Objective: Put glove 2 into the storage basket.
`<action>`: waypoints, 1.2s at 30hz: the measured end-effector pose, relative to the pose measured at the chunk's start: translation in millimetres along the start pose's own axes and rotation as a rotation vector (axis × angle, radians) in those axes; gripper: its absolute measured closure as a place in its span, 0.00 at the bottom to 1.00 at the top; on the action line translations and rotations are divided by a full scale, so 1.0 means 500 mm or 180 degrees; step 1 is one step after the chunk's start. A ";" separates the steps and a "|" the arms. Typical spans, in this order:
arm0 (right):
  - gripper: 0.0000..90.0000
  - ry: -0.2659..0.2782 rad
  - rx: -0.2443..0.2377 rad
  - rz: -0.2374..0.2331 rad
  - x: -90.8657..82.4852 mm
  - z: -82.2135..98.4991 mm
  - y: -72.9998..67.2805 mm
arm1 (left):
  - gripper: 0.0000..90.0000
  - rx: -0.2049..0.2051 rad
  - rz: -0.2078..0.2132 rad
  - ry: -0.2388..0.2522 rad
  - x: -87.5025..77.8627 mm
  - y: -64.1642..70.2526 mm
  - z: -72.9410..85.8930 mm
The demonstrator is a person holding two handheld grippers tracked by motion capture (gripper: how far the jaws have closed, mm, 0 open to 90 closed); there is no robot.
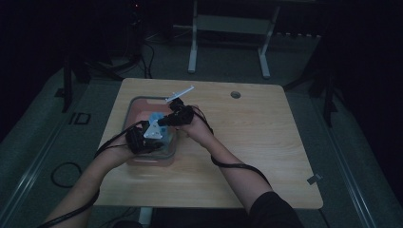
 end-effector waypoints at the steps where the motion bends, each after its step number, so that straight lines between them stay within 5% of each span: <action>1: 0.91 -0.0040 0.0012 0.0000 0.005 0.005 0.003 | 0.86 0.0022 -0.0011 -0.0025 0.007 0.000 0.003; 15: 0.89 -0.0338 0.0067 0.0124 0.050 0.039 0.045 | 0.85 -0.0068 0.0109 -0.0177 0.061 -0.014 0.029; 21: 0.71 -0.0320 0.0092 0.0110 0.048 0.039 0.048 | 0.81 -0.0094 0.0109 -0.0192 0.065 -0.012 0.031; 26: 0.52 -0.0242 0.0078 0.0150 0.028 0.024 0.053 | 0.68 -0.0155 0.0083 -0.0171 0.062 -0.015 0.027; 36: 0.38 -0.0078 0.0019 0.0119 -0.022 0.009 0.042 | 0.31 -0.0440 -0.0061 0.0054 0.035 -0.029 0.007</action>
Point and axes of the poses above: each handheld gripper's, and its own axes: x roughly forward along the jaws, z roughly out of its underside, y roughly to its right, the point moved 7 cm from there along x, roughly forward along the jaws, and after that the axes turned 2 degrees about y, right-handed, at the moved point
